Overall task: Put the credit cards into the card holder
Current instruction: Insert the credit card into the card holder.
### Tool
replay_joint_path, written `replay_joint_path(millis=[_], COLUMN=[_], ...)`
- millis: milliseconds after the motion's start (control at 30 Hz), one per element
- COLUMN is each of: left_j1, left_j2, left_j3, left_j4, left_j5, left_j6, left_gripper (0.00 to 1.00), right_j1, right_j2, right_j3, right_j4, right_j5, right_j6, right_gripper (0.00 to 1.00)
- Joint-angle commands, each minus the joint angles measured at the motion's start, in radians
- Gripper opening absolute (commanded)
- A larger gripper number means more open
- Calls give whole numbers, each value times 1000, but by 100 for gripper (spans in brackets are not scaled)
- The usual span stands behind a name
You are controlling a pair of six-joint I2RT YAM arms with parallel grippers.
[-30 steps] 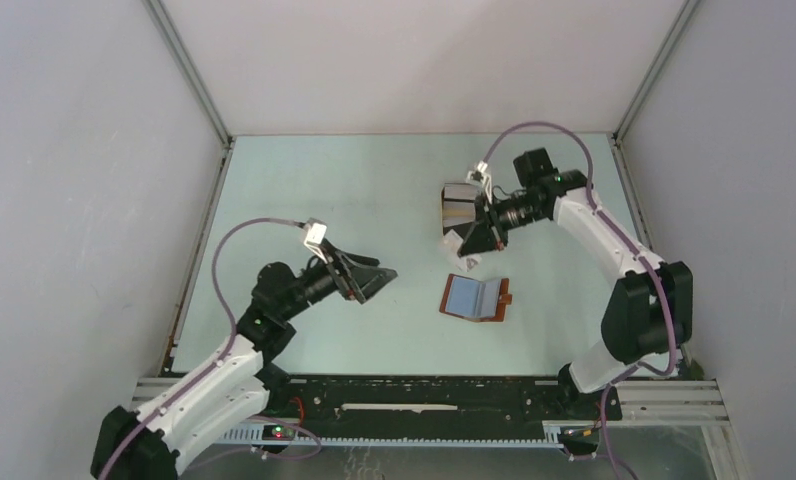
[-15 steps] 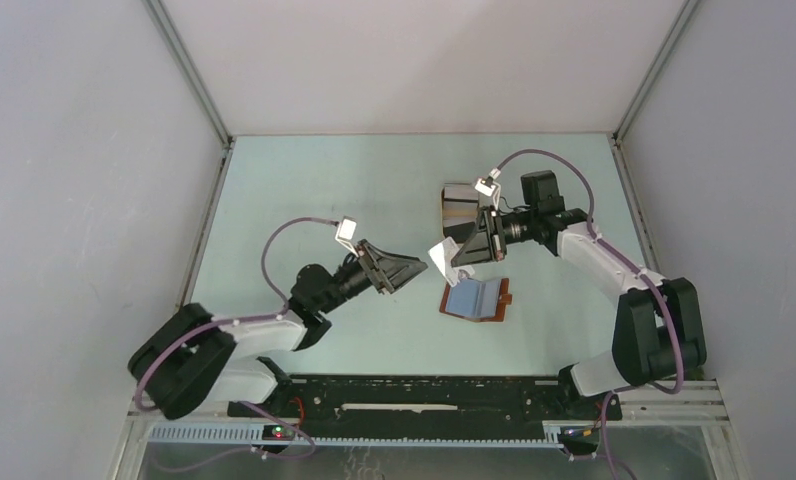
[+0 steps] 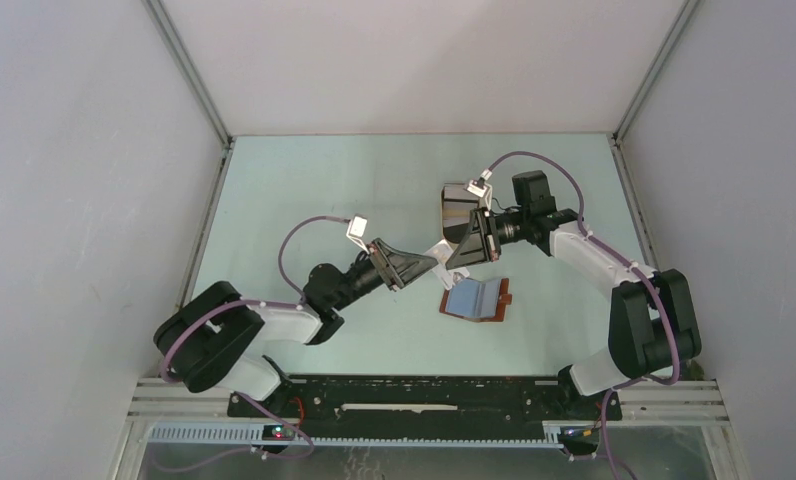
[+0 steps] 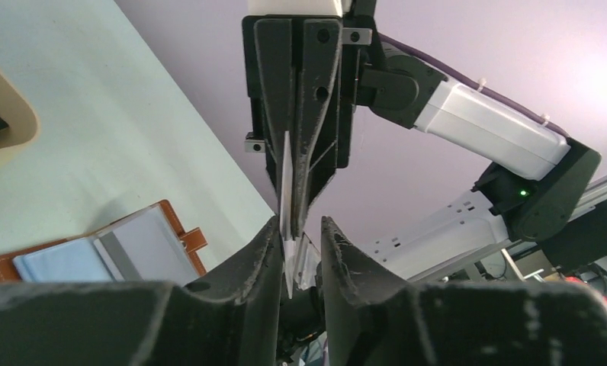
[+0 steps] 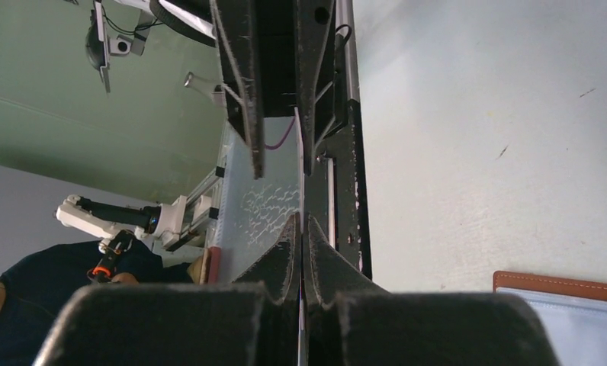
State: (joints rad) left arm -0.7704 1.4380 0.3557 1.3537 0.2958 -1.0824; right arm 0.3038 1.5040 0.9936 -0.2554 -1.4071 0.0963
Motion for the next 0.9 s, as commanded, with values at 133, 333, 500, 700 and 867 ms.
replay_joint_path(millis=[133,333,500,700,867], left_j1=[-9,-4,2,-1,-6], left_j2=[19,-50,-166,-379,-526], left_j3=[54,-22,-111,-117,-89], left_j4=[64,28,-152,-598,-846], left_j5=[-6,-3,6,-44,-121], left_j6=[0,80,190,395,516], left_gripper=[0,0,0,0,0], right_j1=[18,7,-63,-118,-142], right_j2=[-6,-75,-202,-314,-339], right_j3=[4,52,79,33,-54], right_j4=[9,-242,-425,-546,-521], right_j5=[-14,92,273,470,653], right_j6=[-10,-338,-581,-719,-689], right_gripper=[0,44,59,64,66])
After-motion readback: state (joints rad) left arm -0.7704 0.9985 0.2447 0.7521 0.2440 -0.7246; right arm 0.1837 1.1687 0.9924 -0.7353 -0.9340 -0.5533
